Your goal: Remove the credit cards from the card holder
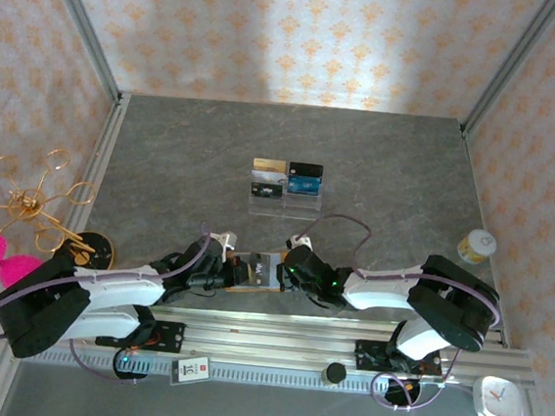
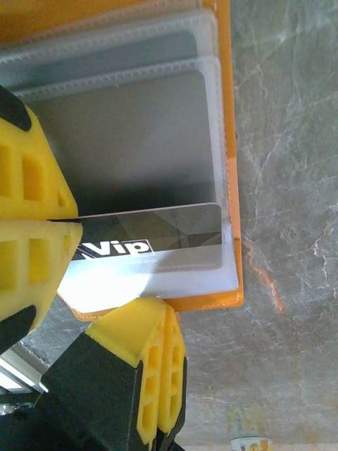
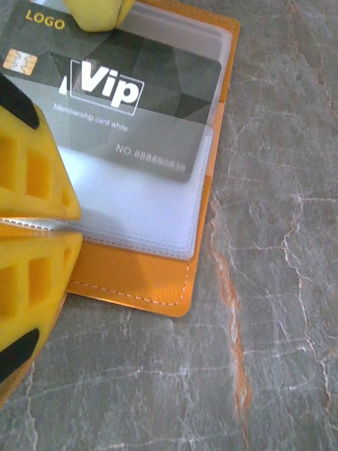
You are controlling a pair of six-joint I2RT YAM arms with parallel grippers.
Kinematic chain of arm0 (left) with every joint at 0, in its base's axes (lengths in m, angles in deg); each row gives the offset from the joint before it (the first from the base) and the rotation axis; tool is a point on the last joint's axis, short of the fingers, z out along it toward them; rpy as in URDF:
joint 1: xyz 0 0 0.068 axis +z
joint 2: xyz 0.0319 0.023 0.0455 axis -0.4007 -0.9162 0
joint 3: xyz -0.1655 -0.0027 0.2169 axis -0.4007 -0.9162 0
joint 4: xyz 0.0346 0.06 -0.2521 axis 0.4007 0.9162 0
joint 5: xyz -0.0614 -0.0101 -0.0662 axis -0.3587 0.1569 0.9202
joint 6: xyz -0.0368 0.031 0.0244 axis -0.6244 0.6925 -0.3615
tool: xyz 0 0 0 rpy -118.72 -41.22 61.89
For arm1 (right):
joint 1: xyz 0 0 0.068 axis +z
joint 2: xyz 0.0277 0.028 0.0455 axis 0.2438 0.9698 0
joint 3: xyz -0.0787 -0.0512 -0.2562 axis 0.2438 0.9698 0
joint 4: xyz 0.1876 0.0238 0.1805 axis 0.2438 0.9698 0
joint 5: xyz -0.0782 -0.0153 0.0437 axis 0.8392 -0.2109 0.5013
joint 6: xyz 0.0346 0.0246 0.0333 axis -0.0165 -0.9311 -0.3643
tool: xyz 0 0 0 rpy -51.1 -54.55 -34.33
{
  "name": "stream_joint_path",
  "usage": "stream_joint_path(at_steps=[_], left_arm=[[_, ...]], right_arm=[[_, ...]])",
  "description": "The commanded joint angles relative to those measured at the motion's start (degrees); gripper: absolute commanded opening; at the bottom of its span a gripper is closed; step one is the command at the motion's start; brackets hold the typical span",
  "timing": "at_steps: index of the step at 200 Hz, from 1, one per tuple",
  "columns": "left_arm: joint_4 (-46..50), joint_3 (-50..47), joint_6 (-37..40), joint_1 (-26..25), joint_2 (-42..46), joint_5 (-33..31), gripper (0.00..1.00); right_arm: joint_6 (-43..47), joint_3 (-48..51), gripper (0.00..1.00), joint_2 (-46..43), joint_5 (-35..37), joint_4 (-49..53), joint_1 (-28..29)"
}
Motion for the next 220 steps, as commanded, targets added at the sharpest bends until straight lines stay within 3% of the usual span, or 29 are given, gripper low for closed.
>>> stream_joint_path(at_steps=[1, 52, 92, 103, 140, 220], left_arm=[[2.7, -0.9, 1.6, 0.8, 2.8, 0.7, 0.00], [-6.1, -1.8, 0.9, 1.0, 0.8, 4.9, 0.00], [-5.3, -0.6, 1.5, 1.0, 0.4, 4.6, 0.00], [-5.4, -0.7, 1.6, 1.0, 0.4, 4.7, 0.00], [-7.2, -1.0, 1.1, 1.1, -0.4, 5.6, 0.00], [-9.9, -1.1, 0.2, 1.0, -1.8, 6.6, 0.02]], right_arm=[[-1.4, 2.3, 0.13, 1.6, 2.3, 7.0, 0.3], [1.0, 1.4, 0.16, 1.8, -0.5, 4.6, 0.3], [1.7, 0.9, 0.37, -2.0, 3.9, 8.6, 0.3], [2.3, 1.0, 0.39, -4.2, 4.3, 9.1, 0.3], [4.6, -0.6, 0.21, -4.8, 3.2, 10.1, 0.3], [7.1, -2.5, 0.16, 3.1, -3.6, 6.3, 1.0]])
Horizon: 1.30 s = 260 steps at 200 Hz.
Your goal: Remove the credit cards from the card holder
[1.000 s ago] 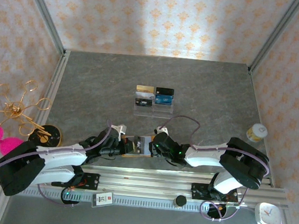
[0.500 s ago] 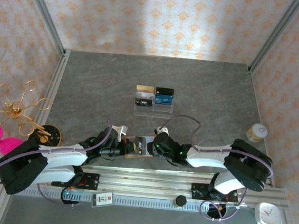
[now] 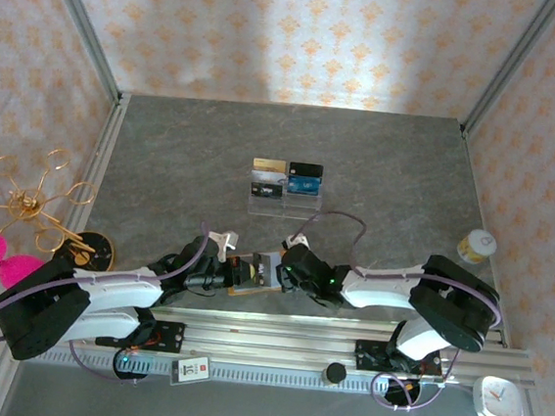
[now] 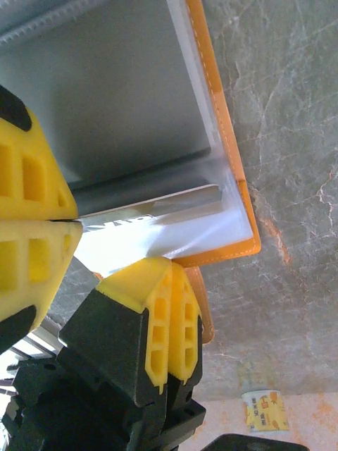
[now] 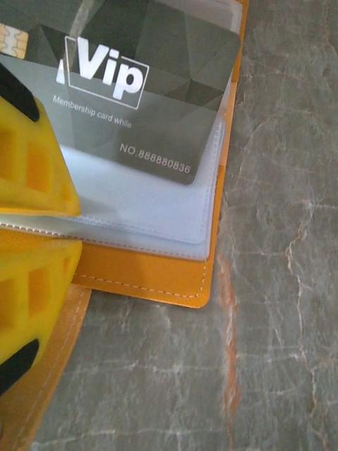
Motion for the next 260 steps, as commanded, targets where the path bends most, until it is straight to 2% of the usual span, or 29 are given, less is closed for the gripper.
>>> stream_joint_path(at_steps=[1, 33, 72, 90, 124, 173, 260], left_arm=[[-3.5, 0.4, 0.0, 0.3, -1.3, 1.6, 0.03], [-4.9, 0.4, -0.6, 0.3, -2.5, 1.7, 0.23], [-6.2, 0.5, -1.1, 0.3, -3.0, 1.4, 0.29], [-7.3, 0.8, -1.5, 0.3, -3.7, 1.6, 0.28], [-4.8, 1.3, -1.3, 0.3, -2.2, 0.9, 0.20], [-2.5, 0.1, -1.2, 0.6, -0.2, -0.1, 0.20], [-3.9, -0.1, -0.9, 1.1, -1.6, 0.5, 0.12]], right_arm=[[1.4, -0.1, 0.16, 2.9, -4.1, 1.5, 0.6], [1.1, 0.0, 0.15, 3.7, -4.7, 1.3, 0.6], [1.1, 0.3, 0.15, 3.7, -5.9, 0.7, 0.6], [1.1, 0.3, 0.15, 4.2, -7.0, 0.0, 0.7], [0.6, 0.3, 0.14, 4.1, -4.8, 0.9, 0.7], [-0.6, 0.2, 0.14, 3.4, -2.0, 2.8, 0.7], [-0.9, 0.3, 0.14, 2.6, -3.1, 2.3, 0.7]])
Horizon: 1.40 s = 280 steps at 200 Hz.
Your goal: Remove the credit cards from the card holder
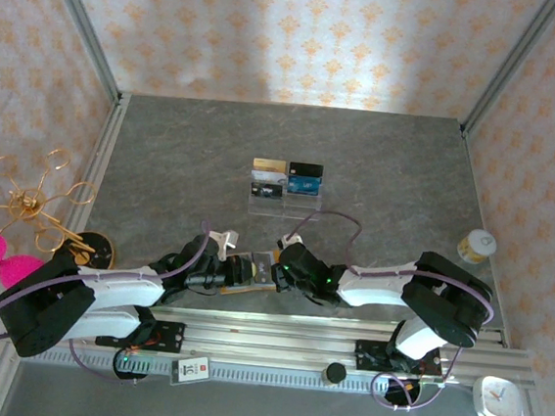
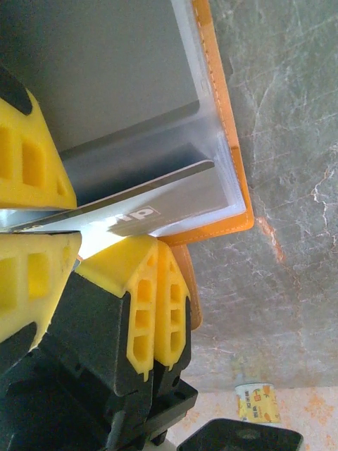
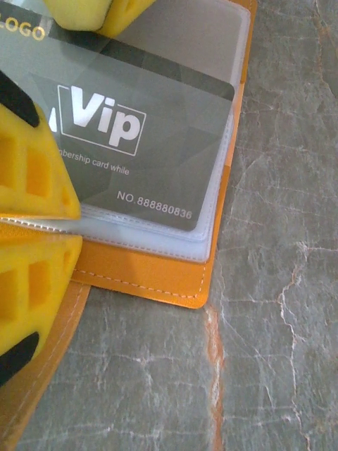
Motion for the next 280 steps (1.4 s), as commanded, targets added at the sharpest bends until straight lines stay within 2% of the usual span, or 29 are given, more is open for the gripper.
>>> stream_joint_path(at_steps=[1, 12, 24, 136, 150, 185, 200, 220, 248, 262, 280], left_arm=[[-1.6, 0.0, 0.5, 0.5, -0.3, -0.2, 0.12], [-2.2, 0.0, 0.7, 0.4, -0.6, 0.1, 0.09], [-2.6, 0.0, 0.8, 0.4, -0.8, 0.5, 0.00], [6.7, -2.0, 3.2, 2.0, 7.3, -0.4, 0.00], [7.4, -2.2, 3.5, 2.1, 8.3, -0.9, 0.00], [7.7, -2.2, 4.1, 2.3, 8.6, -0.4, 0.00], [7.3, -2.5, 4.0, 2.4, 8.7, -0.3, 0.00], [6.9, -2.6, 4.1, 2.6, 9.0, -0.1, 0.00], [5.5, -3.0, 4.0, 2.8, 8.5, 0.2, 0.00], [4.9, -3.0, 3.9, 3.0, 8.2, 0.4, 0.00], [4.4, -2.8, 3.9, 3.2, 8.0, 0.9, 0.00]], right_arm=[[-0.6, 0.8, 0.14, 0.5, -0.5, 6.0, 0.6], [-0.6, 0.7, 0.14, 0.5, -0.5, 6.0, 0.6], [-0.7, 0.8, 0.14, 0.7, -0.5, 6.0, 0.6], [-4.7, 3.2, 0.13, -1.4, 5.0, 7.8, 0.4], [-4.6, 3.2, 0.16, -2.0, 5.2, 7.7, 0.4], [-1.0, 2.3, 0.38, -7.3, 4.1, 8.6, 0.4], [0.4, 1.8, 0.43, -9.5, 3.8, 9.0, 0.5], [1.6, 0.8, 0.44, -10.6, 2.1, 9.0, 0.6], [1.1, -0.1, 0.45, -10.2, 5.2, 9.6, 0.7], [1.4, 0.3, 0.48, -10.0, 2.8, 7.6, 0.7], [2.0, -1.0, 0.46, -7.5, -0.4, 6.6, 0.7]])
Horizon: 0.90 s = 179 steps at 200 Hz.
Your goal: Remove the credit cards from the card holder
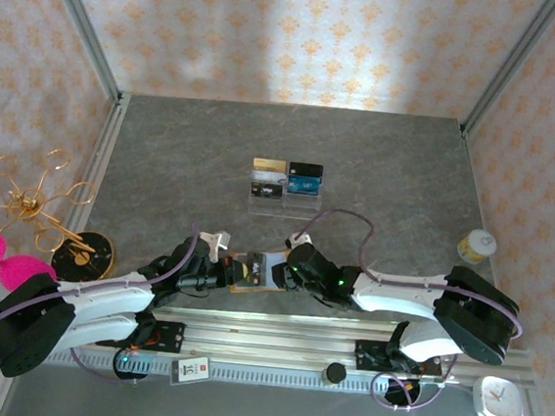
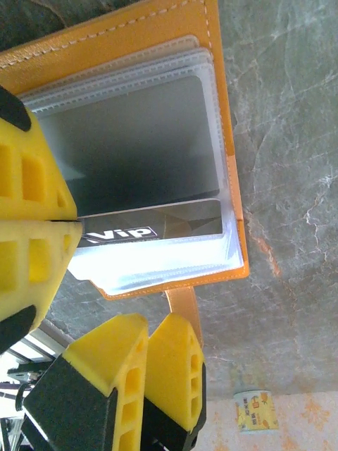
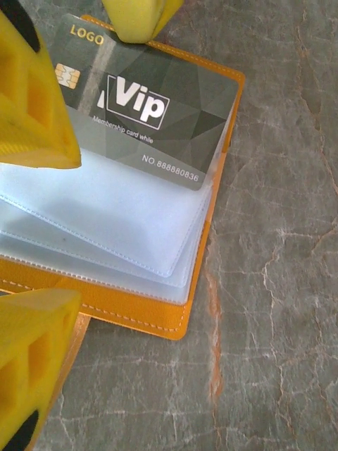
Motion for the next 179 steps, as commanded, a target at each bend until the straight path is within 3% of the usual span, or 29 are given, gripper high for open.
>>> stream_joint_path(at_steps=[1, 35, 165, 179], left_arm=[[-2.1, -0.4, 1.1, 0.8, -0.2, 0.8, 0.00], [-4.1, -0.9, 0.6, 1.0, -0.7, 1.4, 0.00], [-6.1, -0.4, -0.2, 0.9, -2.7, 2.8, 0.00], [-6.5, -0.6, -0.4, 0.9, -2.7, 2.6, 0.10]], right_arm=[[1.4, -2.2, 0.45, 2.5, -2.1, -0.9, 0.5], [3.3, -5.7, 0.31, 8.9, -0.4, -0.1, 0.5], [1.5, -6.1, 0.13, 17.9, -2.5, -1.0, 0.6], [1.3, -5.6, 0.11, 17.9, -3.2, -1.6, 0.6]])
